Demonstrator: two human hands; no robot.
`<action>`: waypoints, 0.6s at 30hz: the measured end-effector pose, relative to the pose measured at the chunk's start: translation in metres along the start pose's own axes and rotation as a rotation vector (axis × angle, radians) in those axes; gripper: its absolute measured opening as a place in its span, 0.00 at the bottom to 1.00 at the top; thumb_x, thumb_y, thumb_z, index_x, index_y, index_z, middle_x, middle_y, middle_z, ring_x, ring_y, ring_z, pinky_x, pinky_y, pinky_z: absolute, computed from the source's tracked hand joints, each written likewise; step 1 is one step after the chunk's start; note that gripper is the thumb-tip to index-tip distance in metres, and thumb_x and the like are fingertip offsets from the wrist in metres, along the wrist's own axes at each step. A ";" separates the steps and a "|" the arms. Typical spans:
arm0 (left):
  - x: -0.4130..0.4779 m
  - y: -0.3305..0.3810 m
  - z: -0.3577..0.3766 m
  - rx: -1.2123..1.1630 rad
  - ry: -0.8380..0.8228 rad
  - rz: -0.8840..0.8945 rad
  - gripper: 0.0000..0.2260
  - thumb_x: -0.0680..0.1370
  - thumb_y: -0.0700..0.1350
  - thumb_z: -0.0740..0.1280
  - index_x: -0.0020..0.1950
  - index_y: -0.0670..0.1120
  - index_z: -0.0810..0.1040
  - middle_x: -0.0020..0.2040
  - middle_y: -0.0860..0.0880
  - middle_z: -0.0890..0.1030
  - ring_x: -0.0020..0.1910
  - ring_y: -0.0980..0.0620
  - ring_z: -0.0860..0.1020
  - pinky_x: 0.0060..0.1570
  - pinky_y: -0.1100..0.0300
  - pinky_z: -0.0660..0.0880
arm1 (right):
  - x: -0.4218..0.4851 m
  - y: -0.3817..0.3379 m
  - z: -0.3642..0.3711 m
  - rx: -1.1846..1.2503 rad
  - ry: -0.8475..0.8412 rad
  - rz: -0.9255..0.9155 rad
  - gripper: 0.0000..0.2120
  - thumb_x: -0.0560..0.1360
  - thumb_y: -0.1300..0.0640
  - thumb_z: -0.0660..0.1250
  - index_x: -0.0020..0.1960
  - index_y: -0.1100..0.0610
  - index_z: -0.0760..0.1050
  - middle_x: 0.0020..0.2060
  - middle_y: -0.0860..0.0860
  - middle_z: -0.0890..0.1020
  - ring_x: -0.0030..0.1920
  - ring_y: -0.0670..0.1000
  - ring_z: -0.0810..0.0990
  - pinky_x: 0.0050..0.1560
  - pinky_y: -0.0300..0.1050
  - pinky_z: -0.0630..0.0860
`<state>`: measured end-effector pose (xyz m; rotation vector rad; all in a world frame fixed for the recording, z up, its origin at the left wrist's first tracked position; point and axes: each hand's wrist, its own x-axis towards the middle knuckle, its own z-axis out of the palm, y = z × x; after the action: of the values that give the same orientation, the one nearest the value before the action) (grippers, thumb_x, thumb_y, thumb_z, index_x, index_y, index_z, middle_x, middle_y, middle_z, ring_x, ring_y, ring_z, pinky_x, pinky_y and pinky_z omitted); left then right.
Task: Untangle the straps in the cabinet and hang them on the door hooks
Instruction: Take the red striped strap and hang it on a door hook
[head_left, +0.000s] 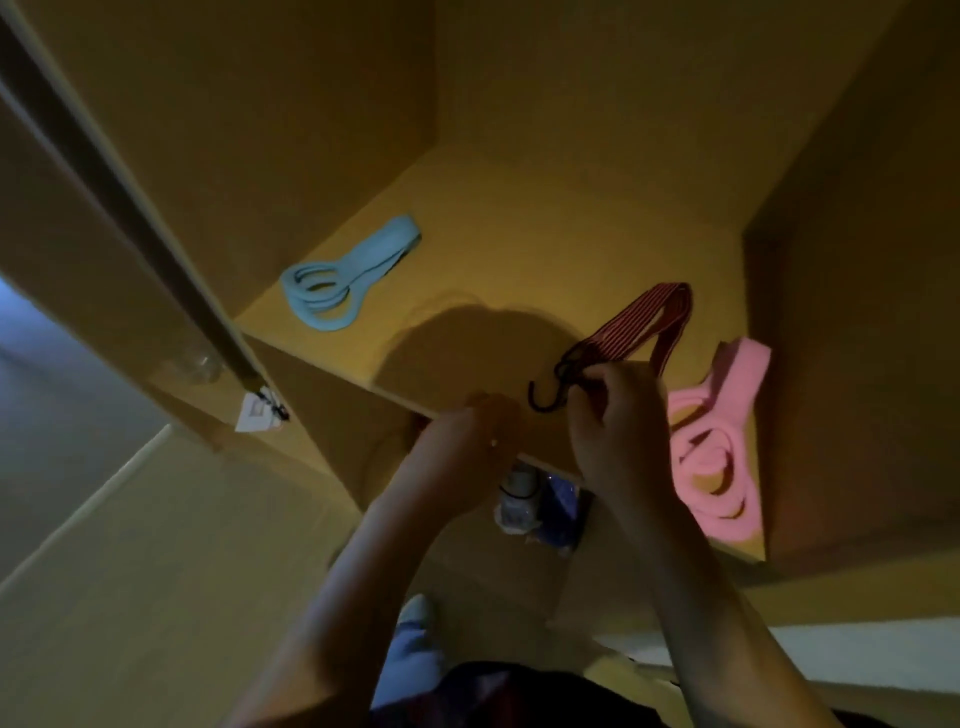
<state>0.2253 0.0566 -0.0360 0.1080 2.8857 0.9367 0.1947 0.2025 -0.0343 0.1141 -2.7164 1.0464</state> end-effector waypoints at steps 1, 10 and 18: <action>0.009 -0.004 -0.004 0.017 -0.042 0.028 0.12 0.80 0.45 0.56 0.60 0.45 0.74 0.57 0.47 0.76 0.52 0.49 0.77 0.50 0.55 0.76 | 0.006 -0.001 0.002 -0.015 0.053 0.061 0.11 0.75 0.56 0.63 0.54 0.61 0.74 0.51 0.56 0.72 0.55 0.58 0.72 0.53 0.50 0.71; 0.065 -0.023 -0.025 -0.027 -0.175 0.223 0.13 0.79 0.45 0.60 0.62 0.45 0.75 0.60 0.46 0.76 0.57 0.47 0.76 0.53 0.60 0.69 | 0.059 -0.017 0.031 -0.359 0.009 0.561 0.35 0.72 0.40 0.64 0.70 0.59 0.57 0.66 0.61 0.64 0.65 0.64 0.64 0.63 0.55 0.66; 0.082 -0.039 -0.023 -0.158 -0.195 0.336 0.14 0.78 0.46 0.62 0.63 0.46 0.74 0.61 0.47 0.78 0.59 0.52 0.75 0.54 0.66 0.66 | 0.057 -0.023 0.054 -0.403 0.172 0.470 0.15 0.77 0.59 0.60 0.62 0.64 0.69 0.61 0.63 0.67 0.53 0.65 0.71 0.51 0.55 0.73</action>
<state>0.1398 0.0196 -0.0471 0.6489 2.6480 1.1295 0.1331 0.1499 -0.0440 -0.6745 -2.7865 0.5427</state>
